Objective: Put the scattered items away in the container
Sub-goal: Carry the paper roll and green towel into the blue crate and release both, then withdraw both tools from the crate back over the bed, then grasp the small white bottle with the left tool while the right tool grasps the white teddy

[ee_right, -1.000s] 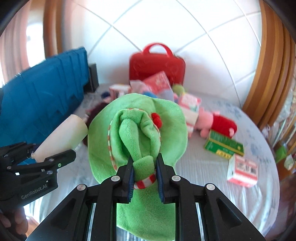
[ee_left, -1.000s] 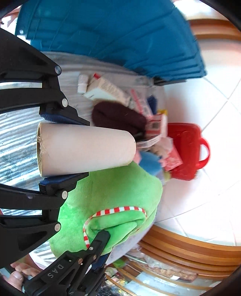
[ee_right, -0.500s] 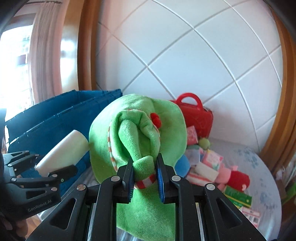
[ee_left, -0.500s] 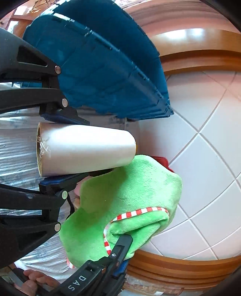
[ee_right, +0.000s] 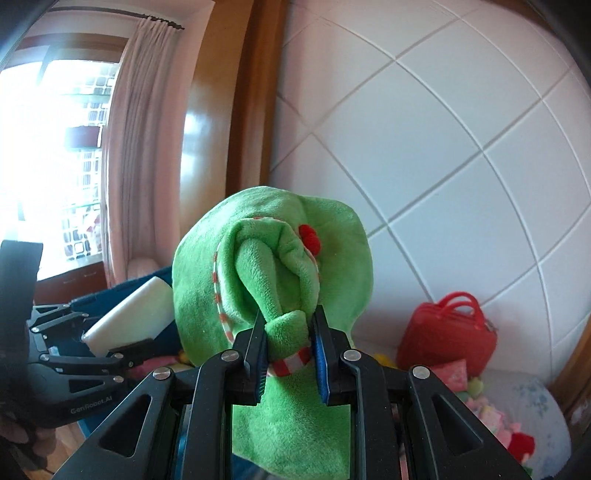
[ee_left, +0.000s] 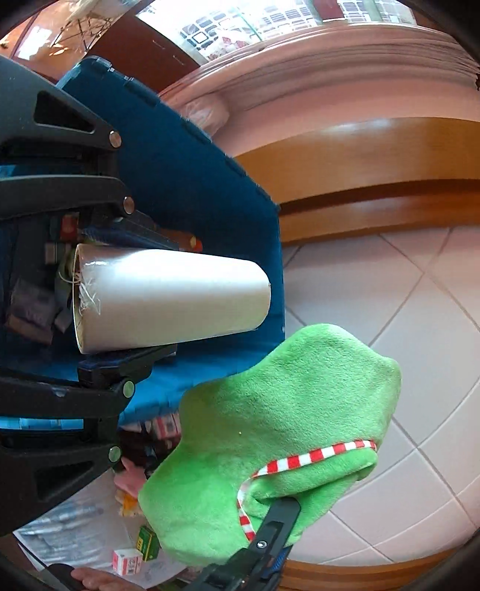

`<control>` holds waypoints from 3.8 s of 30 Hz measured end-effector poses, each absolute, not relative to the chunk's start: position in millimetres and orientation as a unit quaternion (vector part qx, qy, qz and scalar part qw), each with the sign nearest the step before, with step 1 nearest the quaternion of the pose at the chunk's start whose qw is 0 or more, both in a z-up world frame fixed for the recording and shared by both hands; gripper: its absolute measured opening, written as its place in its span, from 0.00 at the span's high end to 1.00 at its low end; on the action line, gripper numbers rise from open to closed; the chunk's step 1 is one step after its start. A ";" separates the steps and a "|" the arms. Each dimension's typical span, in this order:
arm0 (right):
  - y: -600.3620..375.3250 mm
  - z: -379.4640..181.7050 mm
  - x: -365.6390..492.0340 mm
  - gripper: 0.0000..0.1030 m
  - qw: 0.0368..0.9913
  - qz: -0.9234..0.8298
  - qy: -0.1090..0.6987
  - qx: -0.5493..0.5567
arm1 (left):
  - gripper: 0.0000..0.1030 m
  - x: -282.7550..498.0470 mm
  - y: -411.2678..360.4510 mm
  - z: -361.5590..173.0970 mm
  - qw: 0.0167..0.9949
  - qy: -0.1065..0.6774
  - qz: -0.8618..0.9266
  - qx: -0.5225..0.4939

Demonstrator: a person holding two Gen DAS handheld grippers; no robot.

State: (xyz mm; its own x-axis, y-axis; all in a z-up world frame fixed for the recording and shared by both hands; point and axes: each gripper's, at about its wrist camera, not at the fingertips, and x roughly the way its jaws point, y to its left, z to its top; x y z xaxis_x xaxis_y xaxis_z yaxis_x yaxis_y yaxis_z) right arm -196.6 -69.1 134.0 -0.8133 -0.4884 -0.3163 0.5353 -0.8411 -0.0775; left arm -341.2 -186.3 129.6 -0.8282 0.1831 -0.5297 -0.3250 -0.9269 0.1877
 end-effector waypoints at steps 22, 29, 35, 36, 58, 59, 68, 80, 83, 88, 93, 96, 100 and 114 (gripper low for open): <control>-261.8 -15.5 -316.6 0.76 0.211 -0.837 0.080 0.498 | 0.56 -527.1 -265.9 24.0 0.156 0.180 0.816 -0.526; -268.1 -38.6 -328.7 0.52 0.217 -0.809 0.081 0.540 | 0.45 -542.3 -264.6 -1.9 0.162 0.189 0.776 -0.580; -269.0 -52.4 -330.0 0.25 0.217 -0.797 0.076 0.558 | 0.40 -541.7 -262.5 -1.8 0.166 0.189 0.770 -0.587; -267.6 -52.2 -328.0 0.21 0.216 -0.799 0.076 0.556 | 0.40 -542.1 -263.1 -1.8 0.166 0.188 0.769 -0.588; -220.7 50.0 -230.3 0.08 0.218 -0.888 0.102 0.392 | 0.28 -441.7 -271.2 78.0 0.210 0.137 0.888 -0.385; -215.3 52.5 -223.7 0.07 0.216 -0.892 0.099 0.385 | 0.27 -435.4 -270.8 79.3 0.211 0.138 0.893 -0.374; -130.3 65.1 -162.0 0.04 0.190 -0.927 0.050 0.321 | 0.25 -349.8 -258.4 88.2 0.214 0.101 0.934 -0.267; 124.6 31.5 -105.2 0.02 0.066 -0.947 -0.034 0.313 | 0.01 -177.2 -135.9 75.1 0.286 0.080 0.944 -0.140; 193.9 12.4 -93.5 0.01 0.034 -0.942 -0.048 0.330 | 0.01 -161.4 -101.5 52.0 0.313 0.064 0.930 -0.181; 276.7 -26.0 -85.5 0.01 -0.009 -0.923 -0.086 0.374 | 0.01 -151.2 -68.0 5.0 0.313 0.067 0.910 -0.264; 311.3 -64.3 -90.1 0.01 -0.022 -0.907 -0.117 0.405 | 0.01 -147.1 -47.2 -38.0 0.304 0.121 0.895 -0.303; 314.6 -82.8 -98.3 0.01 -0.016 -0.896 -0.129 0.424 | 0.01 -151.6 -38.8 -58.9 0.297 0.148 0.889 -0.315; 303.4 -98.4 -119.1 0.01 -0.008 -0.887 -0.121 0.445 | 0.01 -173.0 -25.5 -82.8 0.297 0.155 0.880 -0.337; 270.5 -175.3 -200.9 0.01 0.008 -0.841 -0.115 0.528 | 0.01 -266.8 9.8 -200.1 0.265 0.179 0.851 -0.416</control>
